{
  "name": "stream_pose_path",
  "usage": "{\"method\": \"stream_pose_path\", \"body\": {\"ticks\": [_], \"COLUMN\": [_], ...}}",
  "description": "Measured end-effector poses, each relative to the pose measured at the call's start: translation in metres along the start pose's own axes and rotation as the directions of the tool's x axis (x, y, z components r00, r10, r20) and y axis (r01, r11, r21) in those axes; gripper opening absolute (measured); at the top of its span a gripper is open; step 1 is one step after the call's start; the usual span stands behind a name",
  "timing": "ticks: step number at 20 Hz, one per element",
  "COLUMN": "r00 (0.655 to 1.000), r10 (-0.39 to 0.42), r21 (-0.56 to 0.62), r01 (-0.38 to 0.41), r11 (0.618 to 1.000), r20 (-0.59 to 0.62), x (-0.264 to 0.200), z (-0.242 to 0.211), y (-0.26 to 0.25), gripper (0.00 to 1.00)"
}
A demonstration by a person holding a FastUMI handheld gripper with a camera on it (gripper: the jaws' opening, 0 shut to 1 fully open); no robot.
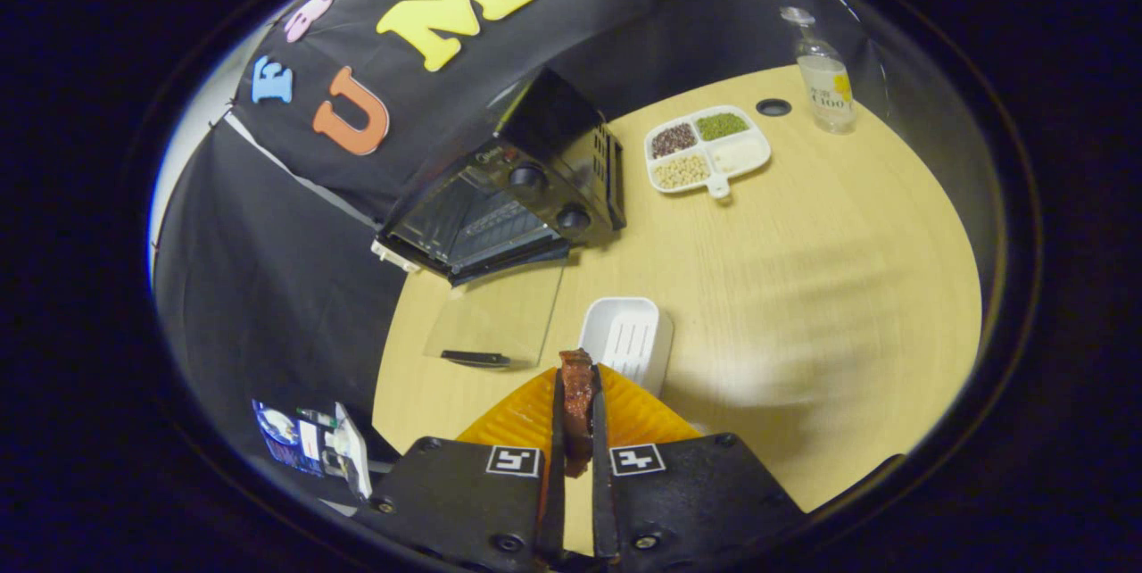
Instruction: Open the toaster oven, put the food inside, and close the toaster oven door.
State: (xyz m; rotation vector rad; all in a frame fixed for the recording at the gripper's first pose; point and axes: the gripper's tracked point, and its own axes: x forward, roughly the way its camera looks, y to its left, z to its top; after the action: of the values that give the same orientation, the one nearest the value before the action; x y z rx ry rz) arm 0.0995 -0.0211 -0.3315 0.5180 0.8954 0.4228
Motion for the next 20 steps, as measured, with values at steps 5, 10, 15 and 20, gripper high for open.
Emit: {"method": "stream_pose_path", "body": {"ticks": [5,10,15,20], "r00": [0.990,0.968,0.925,0.860], "r10": [-0.006,0.057,0.062,-0.007], "r21": [0.003,0.093,0.301,0.471], "r01": [0.006,-0.082,-0.184,-0.272], "r11": [1.000,0.992,0.936,0.839], "r20": [0.142,0.244,0.374,0.510], "x": [0.003,0.047,0.102,0.158], "z": [0.017,0.025,0.037,0.054], "y": [0.075,0.145,0.174,0.164], "gripper": [0.16,0.15,0.15,0.15]}}
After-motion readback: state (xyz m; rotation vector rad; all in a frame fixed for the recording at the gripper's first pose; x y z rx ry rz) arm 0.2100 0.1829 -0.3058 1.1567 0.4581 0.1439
